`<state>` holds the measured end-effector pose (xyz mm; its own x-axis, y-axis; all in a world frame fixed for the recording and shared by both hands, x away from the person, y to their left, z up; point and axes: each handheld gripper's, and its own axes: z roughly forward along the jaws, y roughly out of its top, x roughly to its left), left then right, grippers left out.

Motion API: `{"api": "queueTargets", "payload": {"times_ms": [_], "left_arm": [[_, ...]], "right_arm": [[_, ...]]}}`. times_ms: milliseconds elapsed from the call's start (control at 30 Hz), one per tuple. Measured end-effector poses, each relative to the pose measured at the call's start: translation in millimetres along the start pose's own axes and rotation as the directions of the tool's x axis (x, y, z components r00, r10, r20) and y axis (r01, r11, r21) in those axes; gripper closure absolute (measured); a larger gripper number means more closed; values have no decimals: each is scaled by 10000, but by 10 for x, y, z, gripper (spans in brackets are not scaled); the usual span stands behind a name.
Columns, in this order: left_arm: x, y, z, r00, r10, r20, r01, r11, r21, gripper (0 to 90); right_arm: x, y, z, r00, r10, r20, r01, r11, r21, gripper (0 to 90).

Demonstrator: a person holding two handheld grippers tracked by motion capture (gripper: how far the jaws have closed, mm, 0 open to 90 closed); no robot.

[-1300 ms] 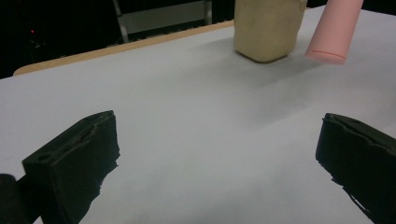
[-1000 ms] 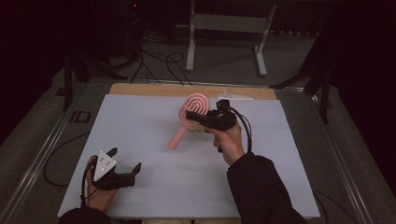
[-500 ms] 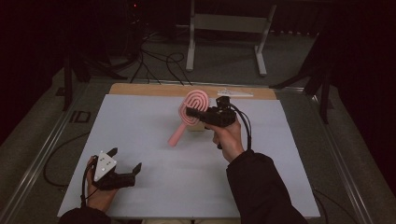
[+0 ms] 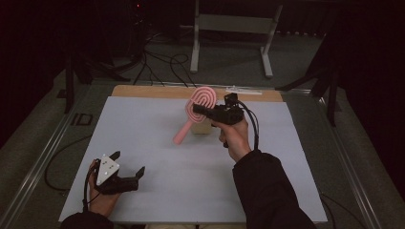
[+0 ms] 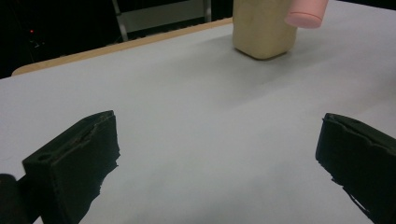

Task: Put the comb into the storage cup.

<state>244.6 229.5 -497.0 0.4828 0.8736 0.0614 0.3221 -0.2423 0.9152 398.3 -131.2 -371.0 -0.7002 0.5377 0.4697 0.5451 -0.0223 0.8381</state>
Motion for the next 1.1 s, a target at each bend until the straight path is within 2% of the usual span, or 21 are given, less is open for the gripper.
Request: {"api": "queueTargets", "payload": {"times_ms": [400,1100], "left_arm": [[-2,-1,2,10000,11,-3,-11,10000,1,3],[-3,-1,4,10000,19,-4,-19,10000,21,2]], "right_arm": [[-109,60,-1,9994,273,226,-269,9995,-175,637],[-184,228,-12,9976,485,489,-461,9978,-478,637]]}}
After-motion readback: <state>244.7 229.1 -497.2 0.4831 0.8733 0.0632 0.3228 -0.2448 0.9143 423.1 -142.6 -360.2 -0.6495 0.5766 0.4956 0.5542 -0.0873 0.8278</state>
